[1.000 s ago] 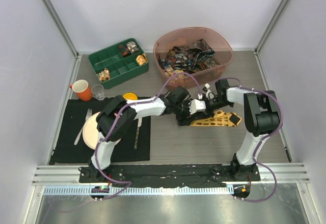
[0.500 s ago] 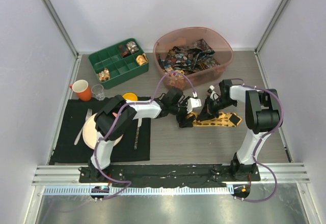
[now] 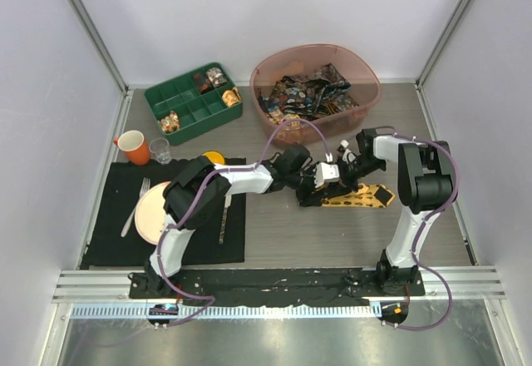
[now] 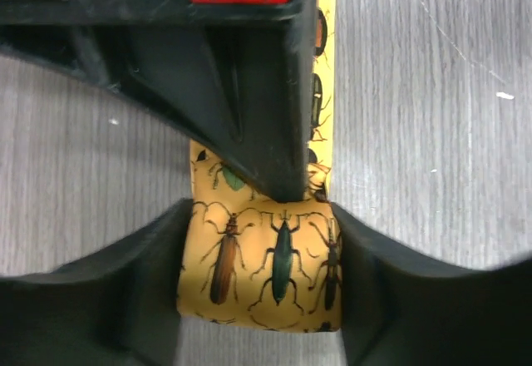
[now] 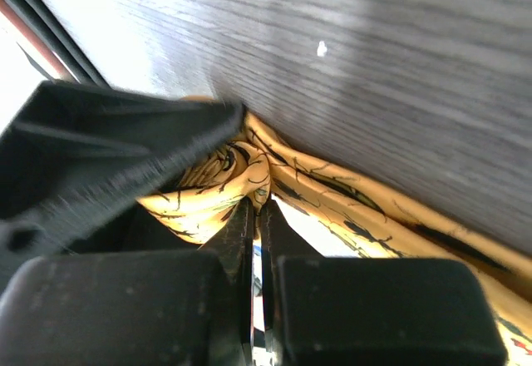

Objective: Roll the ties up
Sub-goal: Roll the tie at the center of the board.

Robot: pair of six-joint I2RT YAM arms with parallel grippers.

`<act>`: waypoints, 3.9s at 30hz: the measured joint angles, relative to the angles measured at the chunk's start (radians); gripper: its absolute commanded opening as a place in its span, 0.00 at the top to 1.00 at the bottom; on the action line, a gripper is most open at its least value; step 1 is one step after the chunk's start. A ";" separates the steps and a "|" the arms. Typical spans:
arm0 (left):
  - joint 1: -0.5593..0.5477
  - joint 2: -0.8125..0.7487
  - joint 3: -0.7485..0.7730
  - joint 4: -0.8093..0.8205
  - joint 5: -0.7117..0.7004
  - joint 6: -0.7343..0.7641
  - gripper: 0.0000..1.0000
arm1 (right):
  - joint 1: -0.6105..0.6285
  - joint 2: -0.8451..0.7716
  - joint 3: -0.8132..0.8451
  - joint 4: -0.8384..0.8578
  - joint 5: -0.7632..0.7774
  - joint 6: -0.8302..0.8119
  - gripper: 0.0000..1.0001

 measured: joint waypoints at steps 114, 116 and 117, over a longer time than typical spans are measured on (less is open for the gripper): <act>-0.002 -0.011 0.051 -0.171 -0.110 0.030 0.63 | 0.027 -0.110 -0.074 0.209 -0.138 -0.017 0.99; 0.000 -0.011 0.051 -0.170 -0.105 0.030 0.56 | 0.027 -0.110 -0.073 0.206 -0.136 -0.021 0.99; 0.001 -0.011 0.051 -0.168 -0.103 0.028 0.51 | 0.027 -0.110 -0.072 0.204 -0.135 -0.022 0.99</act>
